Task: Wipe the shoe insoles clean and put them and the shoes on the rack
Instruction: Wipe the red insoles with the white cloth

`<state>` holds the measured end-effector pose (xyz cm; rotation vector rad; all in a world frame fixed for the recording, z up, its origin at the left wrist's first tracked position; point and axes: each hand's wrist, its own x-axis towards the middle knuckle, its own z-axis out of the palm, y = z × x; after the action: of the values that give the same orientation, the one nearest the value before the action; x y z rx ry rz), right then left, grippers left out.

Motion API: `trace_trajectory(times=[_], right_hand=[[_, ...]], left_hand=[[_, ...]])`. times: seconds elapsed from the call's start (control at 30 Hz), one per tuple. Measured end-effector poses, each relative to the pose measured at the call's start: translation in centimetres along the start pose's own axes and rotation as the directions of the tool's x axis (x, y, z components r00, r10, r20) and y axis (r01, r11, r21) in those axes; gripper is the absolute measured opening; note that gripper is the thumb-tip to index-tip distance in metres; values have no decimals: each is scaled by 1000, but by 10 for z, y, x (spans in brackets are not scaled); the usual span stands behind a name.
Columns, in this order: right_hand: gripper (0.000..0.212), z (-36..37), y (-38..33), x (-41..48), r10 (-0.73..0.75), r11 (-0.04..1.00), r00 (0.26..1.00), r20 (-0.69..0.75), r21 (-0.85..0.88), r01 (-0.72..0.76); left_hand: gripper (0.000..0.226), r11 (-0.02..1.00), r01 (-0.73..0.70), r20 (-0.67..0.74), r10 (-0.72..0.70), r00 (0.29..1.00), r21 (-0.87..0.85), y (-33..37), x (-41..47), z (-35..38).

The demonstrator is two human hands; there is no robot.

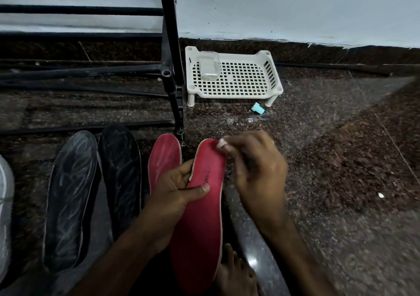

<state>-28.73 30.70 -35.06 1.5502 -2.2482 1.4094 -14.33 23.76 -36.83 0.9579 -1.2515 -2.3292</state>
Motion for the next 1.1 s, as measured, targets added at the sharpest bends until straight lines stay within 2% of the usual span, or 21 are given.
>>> trace_trajectory(times=[0.07, 0.1, 0.23, 0.33, 0.37, 0.43, 0.47, 0.53, 0.67, 0.73, 0.8, 0.87, 0.93, 1.03, 1.1], right_hand=[[11, 9, -2, -11, -94, 993, 978, 185, -46, 104], [11, 13, 4, -12, -89, 991, 970, 227, -73, 109], [6, 16, 30, 8, 76, 987, 989, 124, -151, -57], [6, 10, 27, 17, 244, 968, 969, 24, 53, -245], [6, 9, 23, 16, 331, 928, 943, 42, 169, -333], [5, 9, 17, 7, 486, 764, 854, 183, 385, -517], [4, 10, 17, 1, 512, 700, 819, 259, 427, -572], [2, 10, 19, -12, 508, 673, 782, 361, 400, -622], [5, 12, 25, -28, 531, 623, 734, 423, 391, -677], [7, 13, 27, -28, 554, 629, 737, 388, 385, -676], [10, 12, 25, -24, 555, 685, 769, 318, 350, -639], [13, 10, 22, -18, 492, 800, 845, 212, 273, -534], [12, 10, 14, -14, 351, 920, 926, 138, 130, -368], [10, 24, 5, -19, 206, 978, 962, 180, -58, -198], [8, 35, 7, -25, 215, 974, 958, 188, -108, -197]], left_hand=[[45, 1000, -13, 20, 13, 1000, -12, -2, 1, 4], [46, 1000, -13, 34, 13, 999, -13, -2, 1, 5], [42, 996, 40, 64, -35, 997, -75, 1, -1, 3], [35, 966, 59, -30, -69, 997, -250, 4, 9, 2], [33, 946, 59, -77, -88, 993, -319, 5, 16, 1], [32, 909, 66, -157, -142, 977, -411, 9, 29, 2], [32, 904, 79, -182, -169, 969, -420, 11, 33, 2], [34, 900, 122, -188, -216, 958, -418, 16, 38, 3], [49, 872, 159, -153, -256, 955, -463, 18, 37, 5], [56, 847, 131, -149, -240, 959, -516, 16, 36, 5], [57, 833, 103, -147, -215, 966, -544, 12, 34, 4], [55, 829, 86, -145, -197, 970, -552, 10, 33, 5], [51, 852, 68, -165, -177, 970, -519, 7, 33, 8], [34, 884, 5, -224, -124, 967, -468, 2, 36, 12], [29, 900, -4, -242, -113, 964, -436, -1, 36, 12]])
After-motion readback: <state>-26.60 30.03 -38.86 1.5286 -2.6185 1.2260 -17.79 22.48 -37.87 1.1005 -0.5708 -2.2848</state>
